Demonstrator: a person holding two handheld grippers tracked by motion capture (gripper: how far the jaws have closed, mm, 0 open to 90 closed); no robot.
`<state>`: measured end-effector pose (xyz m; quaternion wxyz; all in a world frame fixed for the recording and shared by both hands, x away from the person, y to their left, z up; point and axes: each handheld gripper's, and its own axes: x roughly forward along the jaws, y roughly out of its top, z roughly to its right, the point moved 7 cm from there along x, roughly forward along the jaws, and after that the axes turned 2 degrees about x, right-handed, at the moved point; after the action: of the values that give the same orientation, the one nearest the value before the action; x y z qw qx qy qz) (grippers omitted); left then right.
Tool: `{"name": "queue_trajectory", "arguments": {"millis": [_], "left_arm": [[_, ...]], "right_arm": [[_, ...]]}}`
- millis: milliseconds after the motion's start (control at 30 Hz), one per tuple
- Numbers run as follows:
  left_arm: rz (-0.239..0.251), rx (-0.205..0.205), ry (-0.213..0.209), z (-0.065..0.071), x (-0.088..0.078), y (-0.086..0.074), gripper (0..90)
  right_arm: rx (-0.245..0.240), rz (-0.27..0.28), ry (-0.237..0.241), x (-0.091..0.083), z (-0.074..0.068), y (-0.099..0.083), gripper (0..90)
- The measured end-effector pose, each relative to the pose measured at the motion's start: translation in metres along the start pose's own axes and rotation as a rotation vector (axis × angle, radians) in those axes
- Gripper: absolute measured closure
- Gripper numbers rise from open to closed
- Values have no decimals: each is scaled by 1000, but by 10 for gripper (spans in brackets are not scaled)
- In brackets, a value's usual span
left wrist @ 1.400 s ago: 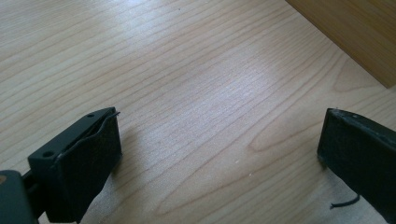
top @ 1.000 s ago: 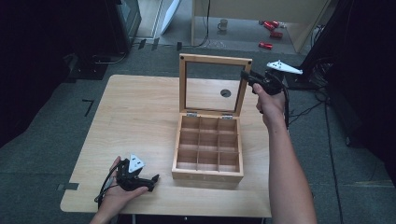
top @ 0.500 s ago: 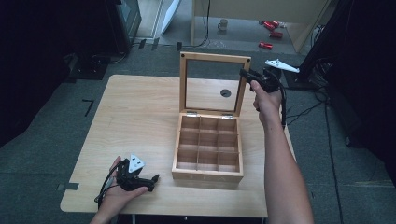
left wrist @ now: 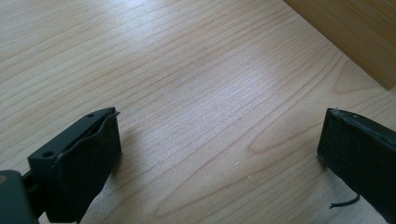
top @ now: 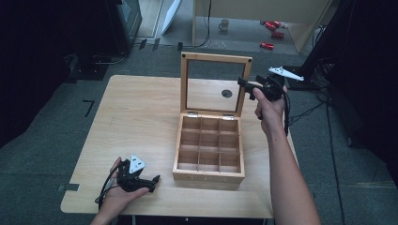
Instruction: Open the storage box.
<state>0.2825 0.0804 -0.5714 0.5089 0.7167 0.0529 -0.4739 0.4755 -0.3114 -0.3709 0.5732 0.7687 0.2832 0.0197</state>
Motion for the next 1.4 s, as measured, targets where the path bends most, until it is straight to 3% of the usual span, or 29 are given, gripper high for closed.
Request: {"name": "queue_trajectory", "arguments": {"millis": [100, 133, 233, 633, 800, 1167, 1333, 1400], "left_arm": [[0, 0, 0, 0, 0, 0, 0], [0, 0, 1, 0, 0, 0, 0], [0, 0, 1, 0, 0, 0, 0], [0, 0, 1, 0, 0, 0, 0], [0, 0, 1, 0, 0, 0, 0], [1, 0, 1, 0, 0, 0, 0], [1, 0, 1, 0, 0, 0, 0], [2, -1, 1, 0, 0, 0, 0]], "right_arm": [[-17, -14, -8, -5, 0, -5, 25], [-42, -30, -15, -11, 1, -13, 0], [-53, -36, -18, -21, 4, -24, 0], [-61, -70, -41, -56, 11, -67, 0], [-107, -99, -92, -73, 16, -93, 0], [-110, -149, -119, -90, 21, -138, 0], [-87, -177, -131, -105, 27, -167, 0], [-82, -181, -132, -107, 28, -171, 0]]}}
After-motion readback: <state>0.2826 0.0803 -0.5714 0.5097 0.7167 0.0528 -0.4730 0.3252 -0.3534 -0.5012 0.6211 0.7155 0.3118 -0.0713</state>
